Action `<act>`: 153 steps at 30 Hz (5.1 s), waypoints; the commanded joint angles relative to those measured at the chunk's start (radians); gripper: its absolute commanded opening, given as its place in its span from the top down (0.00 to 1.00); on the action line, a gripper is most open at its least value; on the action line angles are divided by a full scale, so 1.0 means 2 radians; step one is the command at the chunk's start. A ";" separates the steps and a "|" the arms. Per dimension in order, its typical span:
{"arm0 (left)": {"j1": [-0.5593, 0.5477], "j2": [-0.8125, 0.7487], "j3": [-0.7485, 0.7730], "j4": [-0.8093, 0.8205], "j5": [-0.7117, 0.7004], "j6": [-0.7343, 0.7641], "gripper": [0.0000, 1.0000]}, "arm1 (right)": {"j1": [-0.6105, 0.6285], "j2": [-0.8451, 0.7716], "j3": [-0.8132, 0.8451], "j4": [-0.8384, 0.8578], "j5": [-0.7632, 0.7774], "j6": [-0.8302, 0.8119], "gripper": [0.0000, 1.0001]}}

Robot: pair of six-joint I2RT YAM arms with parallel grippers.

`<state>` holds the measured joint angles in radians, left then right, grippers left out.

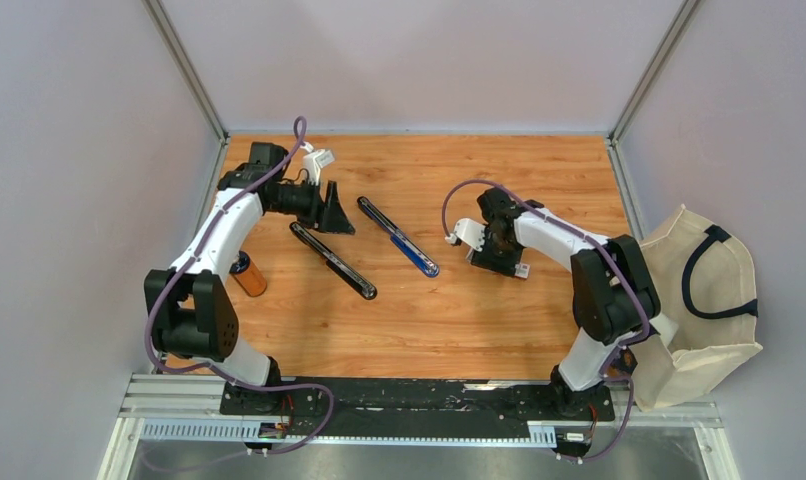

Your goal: Load the staples into the stapler

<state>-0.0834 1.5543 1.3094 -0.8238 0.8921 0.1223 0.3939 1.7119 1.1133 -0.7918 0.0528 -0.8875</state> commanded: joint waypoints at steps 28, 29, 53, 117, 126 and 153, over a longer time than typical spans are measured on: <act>0.023 -0.038 -0.037 0.014 0.049 0.011 0.25 | -0.002 0.005 -0.083 0.253 0.116 0.001 0.23; 0.024 -0.038 -0.037 0.014 0.051 0.012 0.25 | -0.003 -0.001 -0.083 0.243 0.109 0.001 0.23; 0.095 -0.111 0.013 -0.133 -0.011 0.107 0.24 | -0.037 -0.003 0.024 0.056 -0.151 0.151 0.40; 0.121 -0.139 -0.073 -0.104 0.016 0.112 0.22 | -0.045 0.023 0.016 0.113 -0.115 0.166 0.63; 0.121 -0.138 -0.073 -0.104 0.016 0.112 0.22 | -0.046 0.028 0.015 0.114 -0.111 0.166 0.62; 0.121 -0.141 -0.074 -0.105 0.018 0.112 0.22 | -0.046 0.055 0.026 0.101 -0.116 0.167 0.69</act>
<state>0.1535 1.2873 1.1694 -1.0462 0.8989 0.3210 0.3050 1.8091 1.1511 -0.6086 -0.1818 -0.5690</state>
